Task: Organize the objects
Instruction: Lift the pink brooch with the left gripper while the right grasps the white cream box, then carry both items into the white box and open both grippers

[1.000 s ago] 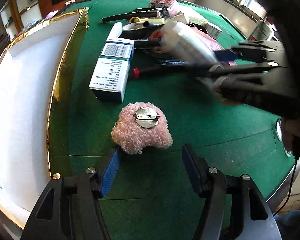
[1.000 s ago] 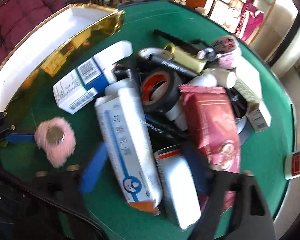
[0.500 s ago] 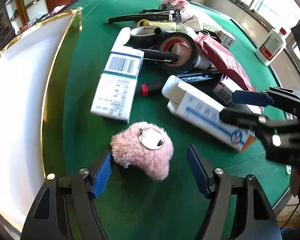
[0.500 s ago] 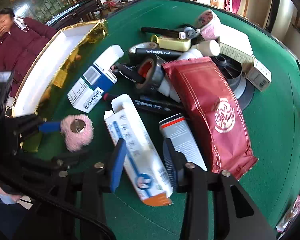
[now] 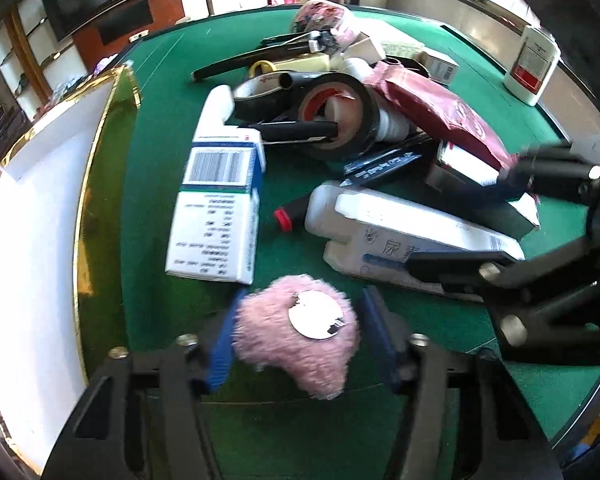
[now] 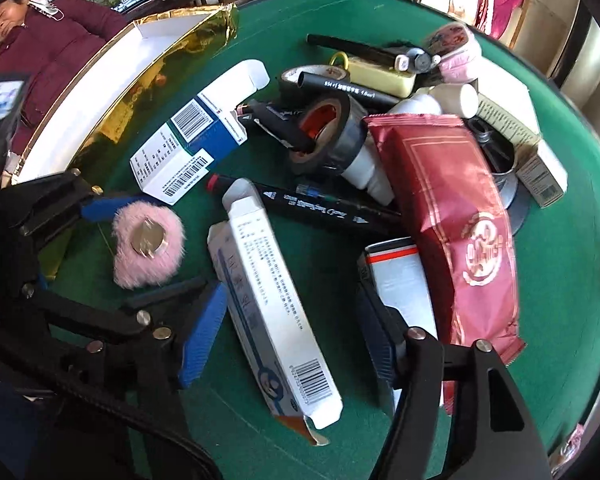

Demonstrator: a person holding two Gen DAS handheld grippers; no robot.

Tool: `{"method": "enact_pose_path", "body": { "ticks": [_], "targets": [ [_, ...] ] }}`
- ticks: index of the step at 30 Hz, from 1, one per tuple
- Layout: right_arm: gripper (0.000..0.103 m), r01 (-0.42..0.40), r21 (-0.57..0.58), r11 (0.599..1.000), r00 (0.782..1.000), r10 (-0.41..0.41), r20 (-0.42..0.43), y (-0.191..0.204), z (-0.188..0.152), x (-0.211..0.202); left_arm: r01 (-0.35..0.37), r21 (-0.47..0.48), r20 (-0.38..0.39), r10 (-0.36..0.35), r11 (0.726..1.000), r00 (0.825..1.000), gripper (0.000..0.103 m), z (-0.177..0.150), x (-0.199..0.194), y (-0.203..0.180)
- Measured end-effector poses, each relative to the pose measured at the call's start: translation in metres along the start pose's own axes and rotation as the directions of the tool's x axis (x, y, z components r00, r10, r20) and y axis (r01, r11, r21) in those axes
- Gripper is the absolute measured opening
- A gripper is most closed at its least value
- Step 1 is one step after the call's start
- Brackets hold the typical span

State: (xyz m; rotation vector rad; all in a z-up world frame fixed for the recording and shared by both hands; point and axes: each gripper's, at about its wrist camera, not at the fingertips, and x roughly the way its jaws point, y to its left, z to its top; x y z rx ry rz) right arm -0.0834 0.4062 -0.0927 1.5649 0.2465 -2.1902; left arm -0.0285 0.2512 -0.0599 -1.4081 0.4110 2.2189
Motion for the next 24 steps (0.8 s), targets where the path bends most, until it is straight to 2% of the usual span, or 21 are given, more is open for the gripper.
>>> {"method": "enact_pose_path", "body": {
  "ticks": [1,2,3,4,5,6,11,14,17,22,24],
  "targets": [
    [0.043,0.0,0.001,1.0,0.999,0.0,-0.041,0.0,0.0,0.006,0.008,-0.015,-0.002,-0.008,1.0,1.0,0.041,0.001,0.0,0.003],
    [0.034,0.029,-0.026,0.999,0.999,-0.029,-0.024,0.003,-0.001,0.005,0.017,-0.023,-0.004,-0.017,1.0,1.0,0.041,0.0,-0.001,0.005],
    [0.029,0.074,-0.05,0.996,0.997,-0.076,-0.034,0.006,-0.002,0.005,0.021,-0.03,-0.006,-0.022,0.999,1.0,0.04,0.0,-0.001,0.006],
    [0.022,0.087,-0.051,0.995,0.995,-0.089,-0.043,0.007,-0.003,0.003,0.022,-0.032,-0.005,-0.022,0.999,1.0,0.04,0.0,-0.001,0.007],
    [0.015,0.079,-0.019,0.997,0.996,-0.079,-0.05,0.004,-0.005,0.001,0.021,-0.03,-0.003,-0.021,0.999,1.0,0.04,0.001,-0.001,0.005],
    [0.014,0.079,0.006,0.997,0.996,-0.079,-0.048,0.002,-0.008,-0.003,0.018,-0.022,0.004,-0.018,1.0,1.0,0.041,0.0,0.0,0.004],
    [0.013,0.065,0.128,0.99,0.997,-0.068,0.022,-0.006,-0.034,-0.028,0.019,-0.029,0.012,-0.019,0.999,1.0,0.041,0.0,-0.001,0.005],
    [0.013,0.027,0.225,0.974,0.997,-0.044,0.07,-0.016,-0.052,-0.039,0.001,-0.014,0.015,-0.001,1.0,1.0,0.043,0.0,0.0,0.001],
    [0.013,-0.015,0.261,0.965,0.994,-0.014,0.108,-0.021,-0.063,-0.046,-0.008,-0.011,-0.003,0.008,1.0,1.0,0.043,0.003,0.001,-0.001],
    [0.013,-0.055,0.308,0.95,0.99,0.012,0.139,-0.028,-0.077,-0.053,-0.019,-0.026,-0.003,0.019,0.999,1.0,0.033,-0.001,-0.003,-0.001],
    [0.014,-0.062,0.31,0.949,0.989,0.017,0.146,-0.029,-0.084,-0.055,0.007,-0.065,0.007,-0.006,0.998,1.0,0.033,-0.004,-0.01,0.003]
  ]
}}
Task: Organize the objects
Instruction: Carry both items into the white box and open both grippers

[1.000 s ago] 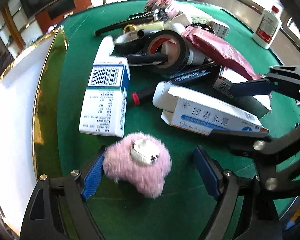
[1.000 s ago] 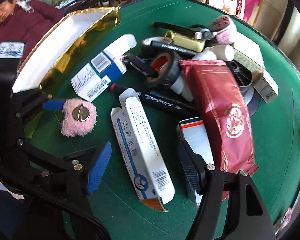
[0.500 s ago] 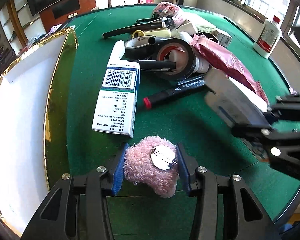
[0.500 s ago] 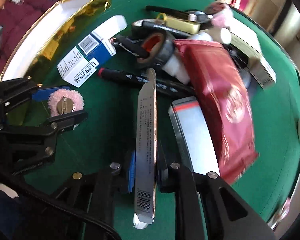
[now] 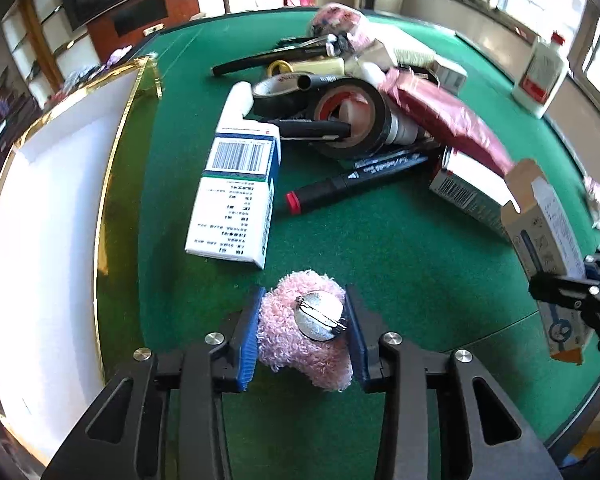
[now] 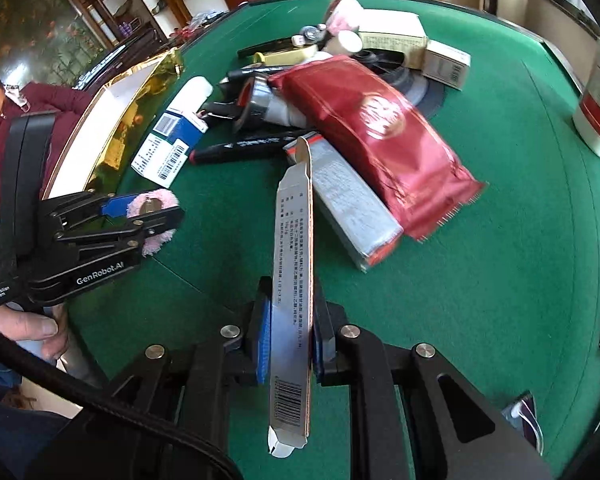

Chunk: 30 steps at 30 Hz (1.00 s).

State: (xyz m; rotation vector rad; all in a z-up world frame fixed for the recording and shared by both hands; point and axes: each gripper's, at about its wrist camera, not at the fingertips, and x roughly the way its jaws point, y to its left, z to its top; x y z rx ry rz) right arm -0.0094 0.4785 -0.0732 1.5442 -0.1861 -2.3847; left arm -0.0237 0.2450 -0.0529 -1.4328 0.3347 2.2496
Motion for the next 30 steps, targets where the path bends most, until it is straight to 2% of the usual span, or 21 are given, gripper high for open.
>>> {"method": "enact_pose_path", "body": {
  "ticks": [6,11,17,21,24,30],
  "targets": [
    [0.013,-0.02,0.016,1.0,1.0,0.019,0.005,-0.011,-0.008,-0.009,0.035,-0.032,0.026,-0.034,0.999,0.999,0.033,-0.005,-0.022,-0.002],
    [0.014,-0.035,0.032,0.999,0.999,0.036,-0.009,-0.011,-0.01,-0.008,0.105,-0.062,0.065,-0.101,0.993,0.993,0.033,-0.012,-0.043,0.008],
    [0.013,0.0,0.102,0.995,0.999,-0.003,0.034,0.006,-0.003,-0.01,0.208,-0.014,0.121,-0.205,0.978,0.971,0.033,-0.005,-0.069,0.037],
    [0.014,0.018,0.092,0.996,0.999,-0.022,0.049,0.039,0.009,-0.014,0.269,-0.017,0.16,-0.263,0.963,0.951,0.033,0.0,-0.088,0.072],
    [0.014,-0.001,0.087,0.996,0.998,-0.004,0.058,0.069,0.021,-0.01,0.269,-0.017,0.187,-0.262,0.963,0.947,0.033,0.004,-0.098,0.105],
    [0.014,-0.066,0.08,0.995,0.996,0.062,0.057,0.122,0.05,0.017,0.204,-0.078,0.197,-0.185,0.976,0.963,0.033,0.008,-0.099,0.182]
  ]
}}
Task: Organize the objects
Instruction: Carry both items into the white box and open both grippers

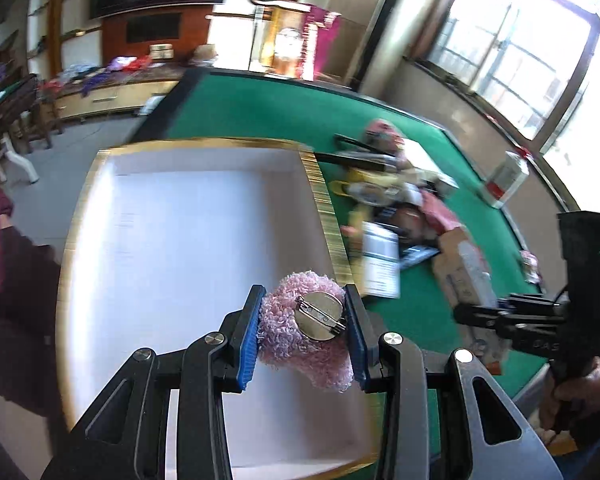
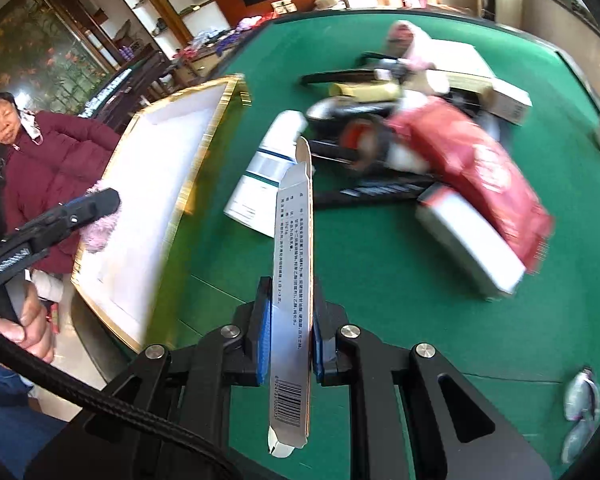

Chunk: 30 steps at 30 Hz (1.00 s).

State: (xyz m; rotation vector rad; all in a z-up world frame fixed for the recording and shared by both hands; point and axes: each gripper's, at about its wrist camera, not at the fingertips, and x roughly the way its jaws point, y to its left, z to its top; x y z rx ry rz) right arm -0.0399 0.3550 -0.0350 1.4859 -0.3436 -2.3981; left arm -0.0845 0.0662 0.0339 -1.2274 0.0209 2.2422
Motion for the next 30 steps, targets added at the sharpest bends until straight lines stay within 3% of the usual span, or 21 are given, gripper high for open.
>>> {"method": "enact_pose_path", "body": {
  "ticks": [5,11,14,22,30],
  "targets": [
    [0.014,-0.042,-0.024,0.999,0.999,0.042,0.0,0.046,0.028,0.021,-0.036,-0.038,-0.011,0.035,0.999,0.999,0.033,0.008,0.002,0.047],
    [0.014,-0.065,-0.052,0.997,0.998,0.064,-0.015,0.091,0.067,0.049,-0.04,-0.046,-0.016,0.04,0.998,0.999,0.033,0.025,0.02,0.068],
    [0.014,-0.035,-0.063,0.997,0.999,0.032,-0.039,0.108,0.086,0.074,-0.038,-0.062,-0.017,0.037,0.997,0.999,0.033,0.038,0.029,0.079],
    [0.014,0.013,-0.033,0.999,0.995,-0.017,-0.1,0.121,0.118,0.133,-0.063,-0.1,-0.077,0.055,0.993,0.995,0.034,0.058,0.065,0.111],
    [0.014,0.019,-0.037,0.999,0.991,-0.024,-0.129,0.128,0.133,0.16,-0.076,-0.101,-0.108,0.065,0.992,0.992,0.034,0.071,0.087,0.125]
  ]
}}
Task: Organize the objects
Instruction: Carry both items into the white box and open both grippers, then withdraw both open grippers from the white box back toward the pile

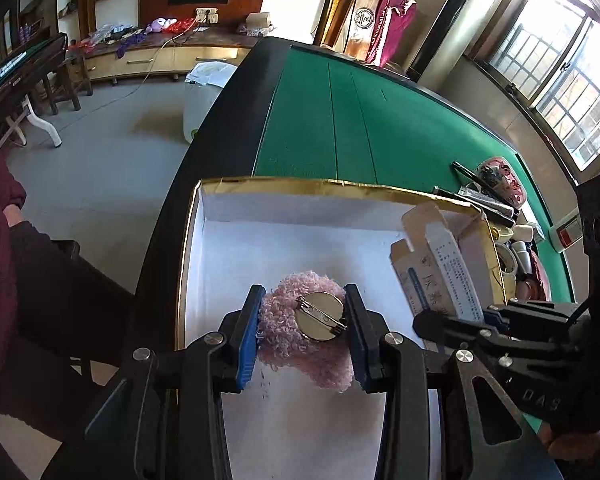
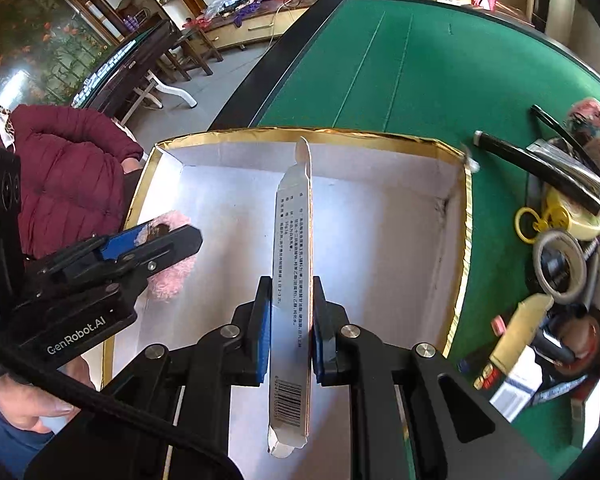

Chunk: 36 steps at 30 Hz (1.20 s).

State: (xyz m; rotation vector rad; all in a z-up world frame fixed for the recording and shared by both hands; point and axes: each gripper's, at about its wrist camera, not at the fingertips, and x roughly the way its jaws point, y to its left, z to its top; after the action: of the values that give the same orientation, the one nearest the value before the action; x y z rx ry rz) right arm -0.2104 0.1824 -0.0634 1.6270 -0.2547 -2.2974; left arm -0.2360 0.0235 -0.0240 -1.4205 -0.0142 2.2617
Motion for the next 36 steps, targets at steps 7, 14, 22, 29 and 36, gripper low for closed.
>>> {"method": "enact_pose_path", "body": {
  "ticks": [7,14,22,29,36],
  "targets": [
    [0.032,0.009,0.001,1.0,1.0,-0.009,-0.016,-0.001,0.011,0.008,-0.032,-0.001,0.004,0.032,0.999,0.999,0.045,0.005,0.008,0.002],
    [0.056,-0.015,0.019,1.0,0.993,0.013,0.12,-0.02,-0.001,-0.045,-0.078,0.024,0.104,0.075,0.997,0.992,0.059,-0.011,-0.031,0.006],
    [0.056,0.09,0.14,0.986,0.914,-0.138,0.383,-0.063,-0.031,-0.087,-0.014,-0.13,0.126,0.03,0.991,0.992,0.062,-0.043,-0.024,0.05],
    [0.058,-0.092,0.078,0.993,0.927,0.057,0.37,-0.031,-0.037,-0.053,0.047,-0.095,0.175,-0.029,0.994,0.984,0.062,-0.054,-0.027,0.038],
    [0.059,-0.162,-0.046,0.986,0.932,0.168,0.321,0.019,-0.047,-0.039,-0.088,-0.212,0.244,0.14,0.973,0.96,0.062,-0.09,-0.081,0.069]
  ]
}}
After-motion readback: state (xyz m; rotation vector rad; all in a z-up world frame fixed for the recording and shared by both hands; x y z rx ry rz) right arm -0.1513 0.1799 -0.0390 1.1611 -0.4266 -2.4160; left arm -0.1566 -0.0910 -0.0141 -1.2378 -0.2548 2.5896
